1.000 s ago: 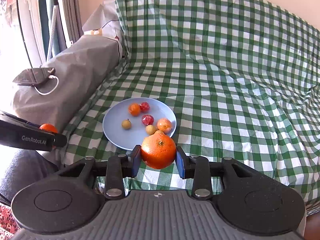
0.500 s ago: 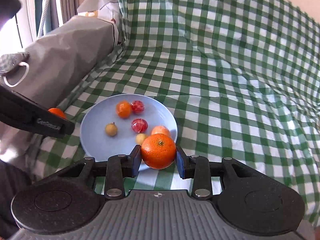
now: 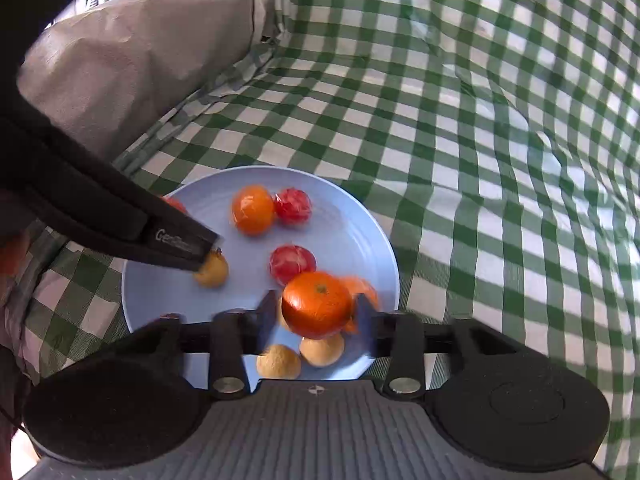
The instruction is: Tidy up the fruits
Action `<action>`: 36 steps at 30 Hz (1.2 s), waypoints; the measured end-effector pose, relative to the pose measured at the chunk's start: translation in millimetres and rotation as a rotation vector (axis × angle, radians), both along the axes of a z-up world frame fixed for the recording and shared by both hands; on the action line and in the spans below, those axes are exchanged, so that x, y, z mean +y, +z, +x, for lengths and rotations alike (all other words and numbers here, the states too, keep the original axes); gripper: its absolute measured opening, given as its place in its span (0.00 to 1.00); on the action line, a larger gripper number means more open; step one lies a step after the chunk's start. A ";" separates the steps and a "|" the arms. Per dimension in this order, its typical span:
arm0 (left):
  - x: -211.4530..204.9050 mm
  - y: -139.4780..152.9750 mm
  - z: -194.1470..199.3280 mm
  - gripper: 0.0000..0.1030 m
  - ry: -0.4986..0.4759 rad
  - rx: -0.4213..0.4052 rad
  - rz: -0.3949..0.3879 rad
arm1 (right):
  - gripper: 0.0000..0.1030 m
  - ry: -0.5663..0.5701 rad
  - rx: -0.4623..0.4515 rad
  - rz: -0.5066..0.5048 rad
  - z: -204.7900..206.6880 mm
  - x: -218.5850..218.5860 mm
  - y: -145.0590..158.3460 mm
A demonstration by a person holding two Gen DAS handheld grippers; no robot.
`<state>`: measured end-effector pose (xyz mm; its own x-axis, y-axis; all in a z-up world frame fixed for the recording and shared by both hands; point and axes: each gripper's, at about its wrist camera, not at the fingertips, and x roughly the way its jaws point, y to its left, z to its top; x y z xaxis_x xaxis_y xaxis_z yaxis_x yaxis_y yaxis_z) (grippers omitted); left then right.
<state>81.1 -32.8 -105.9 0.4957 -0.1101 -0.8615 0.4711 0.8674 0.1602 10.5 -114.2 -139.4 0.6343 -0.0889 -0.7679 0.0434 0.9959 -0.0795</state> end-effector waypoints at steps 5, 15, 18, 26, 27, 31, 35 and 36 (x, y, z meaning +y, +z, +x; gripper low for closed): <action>10.6 26.5 -27.5 1.00 -0.012 -0.038 0.019 | 0.94 -0.026 -0.030 -0.059 -27.3 3.9 19.7; 60.2 77.9 -108.4 1.00 0.079 -0.084 -0.045 | 0.99 -0.087 -0.110 0.021 -122.3 33.0 66.9; 68.8 83.5 -130.9 1.00 0.089 -0.109 -0.044 | 0.99 -0.101 -0.125 0.001 -141.2 42.3 72.0; 85.9 99.1 -163.9 1.00 0.108 -0.138 -0.097 | 0.99 -0.198 -0.210 0.014 -169.8 41.7 90.5; 87.1 100.4 -167.2 1.00 0.109 -0.147 -0.101 | 0.99 -0.207 -0.216 0.009 -172.2 41.8 91.1; 87.7 101.7 -177.7 1.00 0.102 -0.167 -0.100 | 0.99 -0.218 -0.240 0.007 -181.2 44.6 96.1; 89.4 103.3 -182.7 1.00 0.093 -0.171 -0.107 | 0.99 -0.215 -0.257 0.004 -185.1 48.3 100.0; 90.3 102.9 -182.1 1.00 0.093 -0.171 -0.106 | 0.99 -0.214 -0.261 0.000 -185.4 49.0 101.4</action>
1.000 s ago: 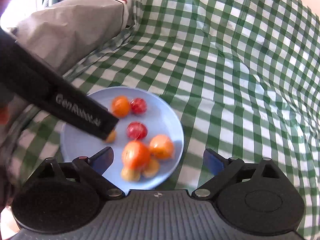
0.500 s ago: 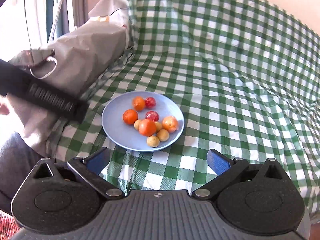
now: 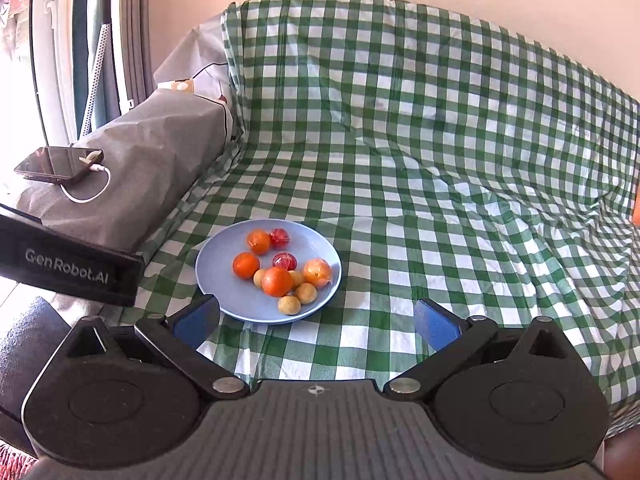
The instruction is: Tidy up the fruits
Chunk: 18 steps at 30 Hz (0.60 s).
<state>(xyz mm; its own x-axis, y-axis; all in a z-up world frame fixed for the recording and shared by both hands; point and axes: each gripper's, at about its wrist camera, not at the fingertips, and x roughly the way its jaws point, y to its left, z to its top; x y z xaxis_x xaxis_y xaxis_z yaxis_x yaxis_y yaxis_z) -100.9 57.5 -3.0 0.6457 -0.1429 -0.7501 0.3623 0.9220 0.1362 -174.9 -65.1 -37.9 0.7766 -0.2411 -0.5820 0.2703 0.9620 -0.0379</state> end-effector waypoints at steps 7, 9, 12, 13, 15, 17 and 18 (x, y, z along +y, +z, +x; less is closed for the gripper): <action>0.2 -0.9 0.9 1.00 0.000 0.001 0.002 | 0.99 0.000 -0.015 -0.013 -3.9 3.5 3.9; -0.7 -2.1 0.7 1.00 0.001 -0.001 0.009 | 0.99 -0.002 -0.013 -0.007 -4.4 3.2 3.5; -0.6 -3.8 2.5 1.00 0.005 0.000 0.013 | 0.99 -0.004 -0.011 -0.001 -4.2 3.5 2.2; -0.9 -4.6 3.3 1.00 0.007 0.002 0.015 | 0.99 -0.003 -0.010 0.000 -3.8 3.6 1.9; -1.3 -5.8 4.5 1.00 0.010 0.007 0.015 | 0.99 -0.004 -0.007 -0.002 -2.9 4.1 0.9; -1.5 -6.9 6.0 1.00 0.011 0.013 0.014 | 0.99 -0.002 -0.006 -0.004 -2.1 4.7 0.4; -1.6 -7.3 6.4 1.00 0.012 0.016 0.011 | 0.99 -0.003 -0.006 -0.003 -1.9 4.9 0.4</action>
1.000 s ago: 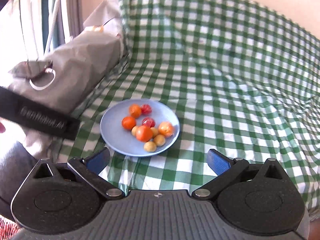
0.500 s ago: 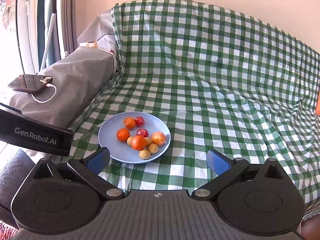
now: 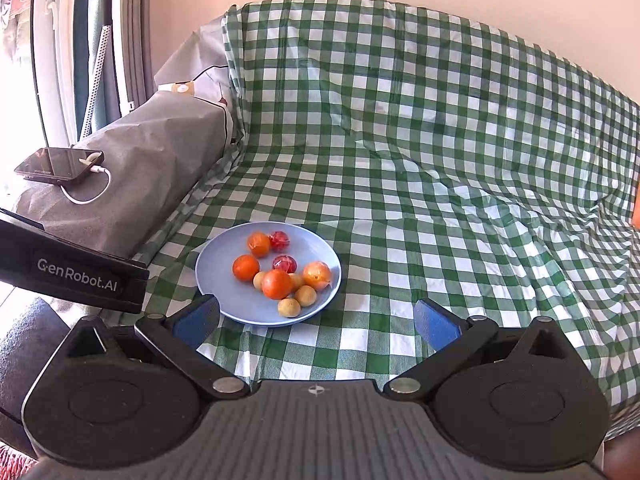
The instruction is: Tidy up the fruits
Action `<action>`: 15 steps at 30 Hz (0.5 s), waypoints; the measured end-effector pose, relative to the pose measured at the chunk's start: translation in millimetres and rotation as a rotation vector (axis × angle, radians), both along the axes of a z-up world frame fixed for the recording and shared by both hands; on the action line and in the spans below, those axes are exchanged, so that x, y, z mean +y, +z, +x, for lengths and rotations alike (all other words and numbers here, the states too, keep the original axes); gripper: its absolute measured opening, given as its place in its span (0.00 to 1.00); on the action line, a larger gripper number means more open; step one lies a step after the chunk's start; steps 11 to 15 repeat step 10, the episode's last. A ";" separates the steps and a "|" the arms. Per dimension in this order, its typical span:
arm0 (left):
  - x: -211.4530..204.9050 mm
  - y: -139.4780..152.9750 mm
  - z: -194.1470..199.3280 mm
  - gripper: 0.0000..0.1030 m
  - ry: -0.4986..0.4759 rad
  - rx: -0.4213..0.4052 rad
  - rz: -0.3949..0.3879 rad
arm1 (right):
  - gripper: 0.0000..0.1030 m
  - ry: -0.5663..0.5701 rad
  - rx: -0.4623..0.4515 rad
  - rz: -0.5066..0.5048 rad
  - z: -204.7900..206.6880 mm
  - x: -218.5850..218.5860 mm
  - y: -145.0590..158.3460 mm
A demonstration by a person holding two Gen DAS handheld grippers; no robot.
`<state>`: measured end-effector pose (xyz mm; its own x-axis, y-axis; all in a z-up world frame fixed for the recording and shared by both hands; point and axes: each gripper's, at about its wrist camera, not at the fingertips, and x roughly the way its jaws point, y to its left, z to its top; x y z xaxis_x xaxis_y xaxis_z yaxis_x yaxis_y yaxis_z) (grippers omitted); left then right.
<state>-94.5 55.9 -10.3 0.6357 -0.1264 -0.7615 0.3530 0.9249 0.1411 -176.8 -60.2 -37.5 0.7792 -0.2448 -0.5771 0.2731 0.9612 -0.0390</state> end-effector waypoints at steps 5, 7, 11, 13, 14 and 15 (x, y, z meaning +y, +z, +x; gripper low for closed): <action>-1.6 -1.3 1.8 1.00 0.015 -0.011 0.009 | 0.99 0.006 0.009 0.001 2.5 -0.4 -2.1; -1.3 -0.9 2.8 1.00 0.021 -0.015 0.008 | 0.99 0.006 0.010 0.004 3.2 -1.3 -2.9; -1.0 0.5 4.8 1.00 0.029 -0.016 0.000 | 0.99 0.007 0.010 0.012 4.2 -2.1 -3.9; -1.0 0.5 4.8 1.00 0.029 -0.016 0.000 | 0.99 0.007 0.010 0.012 4.2 -2.1 -3.9; -1.0 0.5 4.8 1.00 0.029 -0.016 0.000 | 0.99 0.007 0.010 0.012 4.2 -2.1 -3.9; -1.0 0.5 4.8 1.00 0.029 -0.016 0.000 | 0.99 0.007 0.010 0.012 4.2 -2.1 -3.9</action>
